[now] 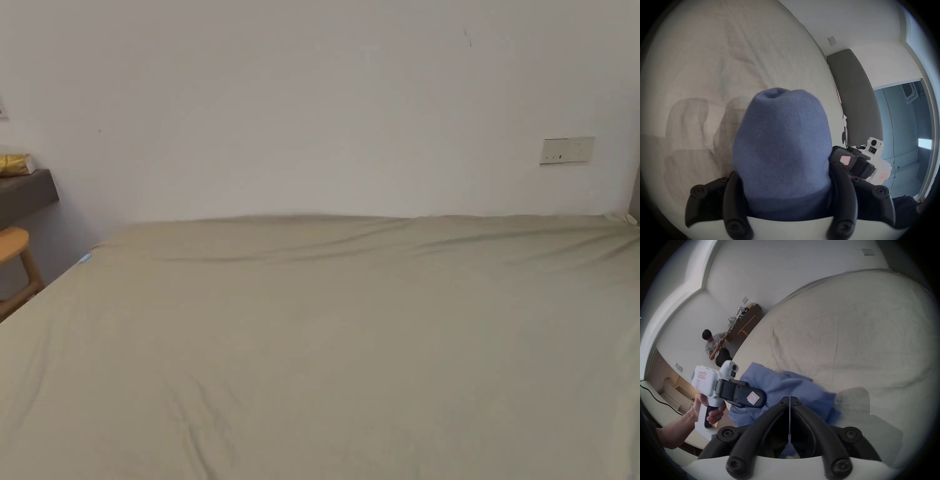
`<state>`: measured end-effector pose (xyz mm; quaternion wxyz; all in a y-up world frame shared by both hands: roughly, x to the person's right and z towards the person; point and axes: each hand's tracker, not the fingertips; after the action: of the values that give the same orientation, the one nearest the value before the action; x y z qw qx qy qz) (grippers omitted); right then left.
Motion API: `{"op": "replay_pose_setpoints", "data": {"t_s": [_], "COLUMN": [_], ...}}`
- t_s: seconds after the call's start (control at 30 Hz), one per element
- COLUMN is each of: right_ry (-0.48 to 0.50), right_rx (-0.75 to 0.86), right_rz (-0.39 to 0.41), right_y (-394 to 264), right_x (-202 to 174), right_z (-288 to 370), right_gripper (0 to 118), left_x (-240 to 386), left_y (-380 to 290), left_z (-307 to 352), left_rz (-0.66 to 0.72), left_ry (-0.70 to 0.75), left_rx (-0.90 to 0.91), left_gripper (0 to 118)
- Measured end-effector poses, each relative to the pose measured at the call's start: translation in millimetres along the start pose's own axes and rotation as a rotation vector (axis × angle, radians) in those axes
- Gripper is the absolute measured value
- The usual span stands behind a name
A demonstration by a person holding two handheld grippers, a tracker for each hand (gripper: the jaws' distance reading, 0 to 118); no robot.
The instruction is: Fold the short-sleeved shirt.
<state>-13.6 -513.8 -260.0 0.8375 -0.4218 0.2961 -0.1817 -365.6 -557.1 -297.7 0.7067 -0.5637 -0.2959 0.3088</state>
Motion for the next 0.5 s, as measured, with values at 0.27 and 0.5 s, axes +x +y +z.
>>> {"op": "replay_pose_setpoints", "data": {"t_s": [0.27,0.5], "right_ry": [-0.062,-0.069], "right_rx": [0.078,0.086], "right_rz": [0.109,0.153], "right_y": [26,23], "right_x": [-17,-44], "right_z": [40,49], "right_gripper": [3,3], "left_x": [-41,-112], "left_y": [2,-14], "left_z": [63,163], "left_rz": [0.019,0.137], "left_ry": [0.034,0.116], "left_rx": [0.034,0.126], "left_gripper": [59,59]}}
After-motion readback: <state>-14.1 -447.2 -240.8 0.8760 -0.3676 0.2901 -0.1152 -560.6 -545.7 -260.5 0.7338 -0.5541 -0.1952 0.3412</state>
